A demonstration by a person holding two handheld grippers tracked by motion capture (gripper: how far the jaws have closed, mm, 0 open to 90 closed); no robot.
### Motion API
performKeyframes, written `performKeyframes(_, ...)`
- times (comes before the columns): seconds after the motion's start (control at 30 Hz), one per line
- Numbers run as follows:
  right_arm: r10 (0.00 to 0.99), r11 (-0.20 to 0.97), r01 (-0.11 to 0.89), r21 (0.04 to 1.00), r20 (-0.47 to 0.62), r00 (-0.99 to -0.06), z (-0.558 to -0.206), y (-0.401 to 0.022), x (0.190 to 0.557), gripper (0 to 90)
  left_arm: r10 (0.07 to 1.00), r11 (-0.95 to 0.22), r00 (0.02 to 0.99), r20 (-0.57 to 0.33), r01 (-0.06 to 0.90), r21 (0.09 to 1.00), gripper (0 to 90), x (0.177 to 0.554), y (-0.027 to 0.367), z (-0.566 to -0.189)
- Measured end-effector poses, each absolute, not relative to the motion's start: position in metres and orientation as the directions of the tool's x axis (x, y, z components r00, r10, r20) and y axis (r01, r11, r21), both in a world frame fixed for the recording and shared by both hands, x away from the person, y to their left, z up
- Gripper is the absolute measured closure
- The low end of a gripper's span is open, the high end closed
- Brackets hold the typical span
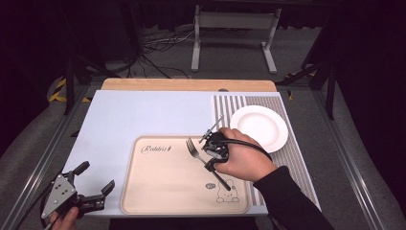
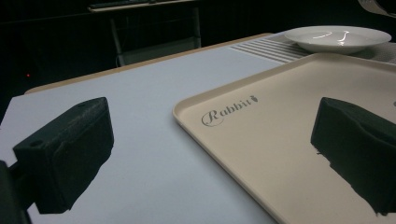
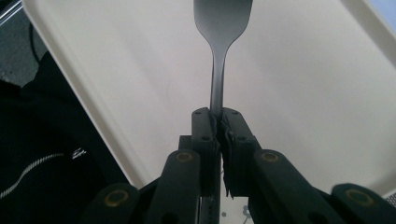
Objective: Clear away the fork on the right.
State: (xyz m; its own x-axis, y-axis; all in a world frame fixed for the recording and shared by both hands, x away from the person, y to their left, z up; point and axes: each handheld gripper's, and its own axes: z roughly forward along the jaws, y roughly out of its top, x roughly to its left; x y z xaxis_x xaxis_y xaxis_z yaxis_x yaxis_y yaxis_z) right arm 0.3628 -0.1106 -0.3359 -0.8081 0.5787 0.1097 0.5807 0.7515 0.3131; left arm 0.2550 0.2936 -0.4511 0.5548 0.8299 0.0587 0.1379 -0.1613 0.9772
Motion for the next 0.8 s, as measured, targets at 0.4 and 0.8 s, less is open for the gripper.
performKeyframes(0.4,0.743,0.617,0.734,0.285,0.099,-0.662,-0.348,-0.113,0.361,85.2,0.829,-0.161,0.556,0.058,0.137,0.977,0.1,0.255,0.294,-0.451)
performKeyframes(0.8,0.805,0.542,0.804,0.245,0.123,-0.58,-0.365,-0.115,0.365,85.2,0.83,-0.157,0.556,0.054,0.139,0.978,0.1,0.255,0.294,-0.451)
